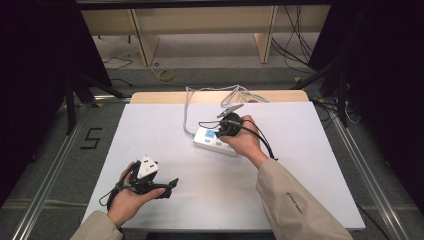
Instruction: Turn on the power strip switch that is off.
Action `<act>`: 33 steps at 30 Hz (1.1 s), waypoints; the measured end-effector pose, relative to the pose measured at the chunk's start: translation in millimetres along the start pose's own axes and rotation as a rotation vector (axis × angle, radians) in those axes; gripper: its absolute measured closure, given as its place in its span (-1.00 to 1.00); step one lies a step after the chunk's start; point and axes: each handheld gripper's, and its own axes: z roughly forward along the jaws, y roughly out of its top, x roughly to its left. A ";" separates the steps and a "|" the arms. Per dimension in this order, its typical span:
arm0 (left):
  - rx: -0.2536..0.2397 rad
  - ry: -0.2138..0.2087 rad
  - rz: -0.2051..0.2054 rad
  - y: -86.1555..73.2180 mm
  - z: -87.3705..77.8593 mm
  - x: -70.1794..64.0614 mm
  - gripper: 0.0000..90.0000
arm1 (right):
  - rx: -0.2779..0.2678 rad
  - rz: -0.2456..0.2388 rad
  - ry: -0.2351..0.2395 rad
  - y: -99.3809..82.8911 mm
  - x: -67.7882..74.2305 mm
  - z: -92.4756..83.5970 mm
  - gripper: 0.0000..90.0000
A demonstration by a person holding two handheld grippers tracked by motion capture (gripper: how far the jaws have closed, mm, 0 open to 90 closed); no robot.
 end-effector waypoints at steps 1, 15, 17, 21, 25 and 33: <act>0.000 0.000 -0.001 0.0 0.0 0.0 -0.79 | -0.003 0.002 -0.003 -0.9 -0.9 -1.5 0.65; -0.004 0.003 -0.009 -0.4 0.3 0.0 -0.79 | -0.031 0.040 -0.011 -15.6 -12.1 -22.6 0.45; -0.004 0.003 -0.010 -0.4 0.3 0.0 -0.79 | -0.035 0.051 -0.009 -18.6 -13.4 -25.4 0.42; 0.000 0.002 -0.004 -0.3 0.0 0.1 -0.79 | -0.043 0.061 -0.007 -24.9 -15.4 -30.6 0.38; -0.001 0.004 -0.008 -0.6 -0.1 0.1 -0.79 | -0.050 0.078 -0.003 -30.5 -17.4 -35.8 0.32; -0.002 0.004 -0.009 -0.7 -0.3 0.2 -0.79 | -0.061 0.097 0.004 -43.4 -21.9 -45.3 0.22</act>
